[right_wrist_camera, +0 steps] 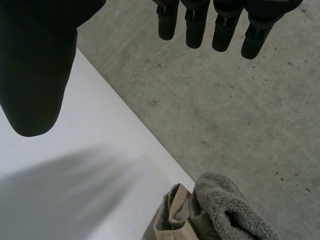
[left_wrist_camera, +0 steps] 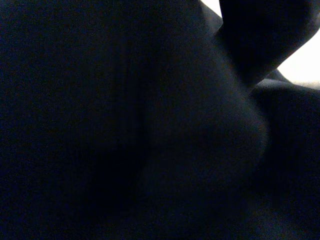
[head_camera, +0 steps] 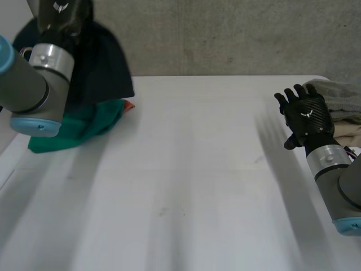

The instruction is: Fold the laundry.

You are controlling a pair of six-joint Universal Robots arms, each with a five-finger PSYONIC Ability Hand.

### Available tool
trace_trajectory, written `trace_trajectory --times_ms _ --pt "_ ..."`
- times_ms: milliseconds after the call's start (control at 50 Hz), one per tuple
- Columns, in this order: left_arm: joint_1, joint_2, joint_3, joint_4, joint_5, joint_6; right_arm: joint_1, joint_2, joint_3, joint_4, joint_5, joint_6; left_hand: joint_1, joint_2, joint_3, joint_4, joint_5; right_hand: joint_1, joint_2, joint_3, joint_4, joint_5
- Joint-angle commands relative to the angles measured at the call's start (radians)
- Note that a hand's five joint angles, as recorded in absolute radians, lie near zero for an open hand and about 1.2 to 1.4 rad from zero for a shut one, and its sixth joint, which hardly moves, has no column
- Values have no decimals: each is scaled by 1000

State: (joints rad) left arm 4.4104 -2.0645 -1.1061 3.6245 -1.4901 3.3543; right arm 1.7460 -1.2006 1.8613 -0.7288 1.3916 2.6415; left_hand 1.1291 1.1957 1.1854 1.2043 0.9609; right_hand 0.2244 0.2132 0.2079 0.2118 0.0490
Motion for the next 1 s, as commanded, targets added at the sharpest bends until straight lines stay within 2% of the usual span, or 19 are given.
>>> trace_trajectory --times_ms 20,120,200,320,340,380,400,420,440,500,640,720,740,800,820,900,1000 --pt "-161 178 -142 -56 143 -148 -26 -39 -1 -1 21 3 267 201 211 192 261 -50 -39 -33 -37 -49" --pt "-271 260 -323 -72 258 -235 -80 -73 -23 0 37 58 267 201 211 192 261 -50 -39 -33 -37 -49" --pt "-336 287 -469 -79 353 -259 -121 -91 -46 18 38 136 267 201 211 192 261 -50 -39 -33 -37 -49" --pt "-359 271 -673 -92 439 -243 -149 -96 -71 65 32 196 267 201 211 192 261 -50 -39 -33 -37 -49" --pt "-355 262 -713 -95 453 -227 -149 -97 -74 74 27 196 183 117 127 108 177 -50 -39 -33 -37 -49" --pt "-339 257 -736 -102 461 -205 -148 -96 -82 95 17 195 -188 -255 -245 -264 -195 -50 -39 -33 -37 -49" --pt "-330 256 -744 -107 462 -191 -145 -96 -83 103 11 193 -417 -484 -474 -492 -424 -50 -39 -33 -37 -49" --pt "-304 257 -753 -122 464 -158 -140 -94 -86 111 3 193 -861 -928 -918 -936 -868 -50 -39 -33 -37 -49" --pt "-290 260 -755 -133 467 -144 -126 -93 -93 129 -12 189 -955 -1021 -1011 -1030 -961 -50 -39 -33 -37 -49" --pt "-255 285 -749 -193 462 -105 -100 -94 -111 179 -43 183 -955 -1021 -1011 -1030 -961 -50 -39 -33 -37 -49" --pt "-217 391 -724 -264 442 -125 -63 -123 -181 359 -78 164 -955 -1021 -1011 -1030 -961 -50 -39 -33 -37 -49" --pt "-184 454 -718 -279 387 -179 -54 -142 -234 529 -111 135 -955 -1021 -1011 -1030 -961 -50 -39 -33 -37 -49" --pt "-180 469 -719 -291 351 -214 -53 -146 -252 608 -127 112 -955 -1021 -1011 -1030 -961 -50 -39 -33 -37 -49" --pt "-183 481 -721 -313 289 -268 -51 -146 -280 744 -149 63 -955 -1021 -1011 -1030 -961 -50 -39 -33 -37 -49" --pt "-190 477 -724 -335 254 -295 -51 -146 -293 835 -160 31 -955 -1021 -1011 -1030 -961 -50 -39 -33 -37 -49" --pt "-221 440 -724 -415 193 -326 -49 -134 -306 1043 -196 -44 -955 -1021 -1011 -1030 -961 17 28 34 30 18" --pt "-281 354 -709 -512 165 -309 -37 -111 -272 1198 -265 -118 -955 -1021 -1011 -1030 -961 41 52 58 54 42"
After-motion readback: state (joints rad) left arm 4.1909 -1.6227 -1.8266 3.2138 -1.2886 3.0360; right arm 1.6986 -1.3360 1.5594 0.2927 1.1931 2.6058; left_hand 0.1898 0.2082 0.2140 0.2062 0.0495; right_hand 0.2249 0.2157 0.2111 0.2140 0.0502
